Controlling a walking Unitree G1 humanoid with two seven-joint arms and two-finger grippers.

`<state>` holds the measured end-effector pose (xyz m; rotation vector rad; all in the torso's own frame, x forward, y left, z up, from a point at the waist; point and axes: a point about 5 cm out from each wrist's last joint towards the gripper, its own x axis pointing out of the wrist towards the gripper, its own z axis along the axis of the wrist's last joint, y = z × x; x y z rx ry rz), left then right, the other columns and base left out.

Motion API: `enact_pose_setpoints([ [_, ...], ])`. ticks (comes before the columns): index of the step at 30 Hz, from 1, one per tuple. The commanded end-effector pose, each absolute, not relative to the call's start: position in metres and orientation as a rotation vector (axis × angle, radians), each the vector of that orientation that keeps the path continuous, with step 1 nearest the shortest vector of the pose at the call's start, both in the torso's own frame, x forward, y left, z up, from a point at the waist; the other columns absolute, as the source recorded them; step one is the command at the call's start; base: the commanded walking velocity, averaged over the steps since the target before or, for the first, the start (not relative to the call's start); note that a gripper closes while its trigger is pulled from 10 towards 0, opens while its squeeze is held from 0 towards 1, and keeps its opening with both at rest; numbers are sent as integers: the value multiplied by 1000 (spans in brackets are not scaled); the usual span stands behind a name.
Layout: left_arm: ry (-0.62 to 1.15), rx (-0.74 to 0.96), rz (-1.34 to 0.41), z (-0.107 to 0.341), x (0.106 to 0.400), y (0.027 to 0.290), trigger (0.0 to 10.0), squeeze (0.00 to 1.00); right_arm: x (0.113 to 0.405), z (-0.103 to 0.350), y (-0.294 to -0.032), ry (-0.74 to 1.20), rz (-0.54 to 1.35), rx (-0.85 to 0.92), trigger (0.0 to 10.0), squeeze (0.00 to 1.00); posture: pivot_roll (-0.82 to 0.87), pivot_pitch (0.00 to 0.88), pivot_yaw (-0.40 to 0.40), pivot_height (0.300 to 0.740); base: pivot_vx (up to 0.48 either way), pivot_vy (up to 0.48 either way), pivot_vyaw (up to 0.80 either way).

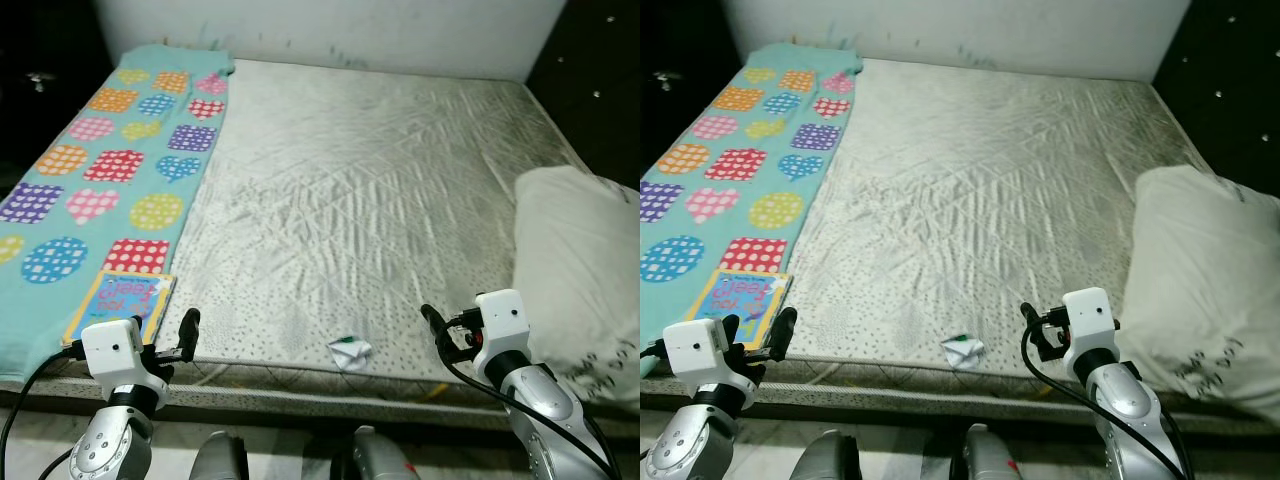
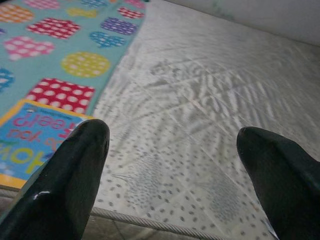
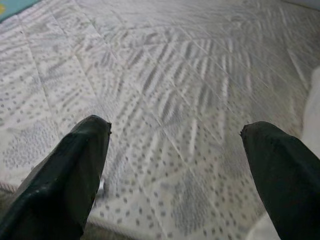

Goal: Clean up the room

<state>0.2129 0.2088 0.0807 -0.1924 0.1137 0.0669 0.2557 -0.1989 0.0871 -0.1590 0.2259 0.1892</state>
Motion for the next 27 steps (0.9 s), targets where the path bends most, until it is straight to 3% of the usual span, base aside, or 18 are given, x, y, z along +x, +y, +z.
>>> enact_pose_setpoints([
  [1, 117, -188, 71, 80, 213, 207, 10000, 0, 254, 85, -200, 240, 196, -167, 10000, 0, -93, 138, -51, 661, 0, 0, 0],
  [21, 110, -180, 88, 80, 214, 207, 10000, 0, 259, 84, -197, 239, 223, -175, 10000, 0, -88, 138, -59, 631, 0, 0, 0],
  [27, 106, -177, 90, 81, 215, 206, 10000, 0, 261, 85, -194, 236, 233, -177, 10000, 0, -86, 132, -60, 591, 0, 0, 0],
])
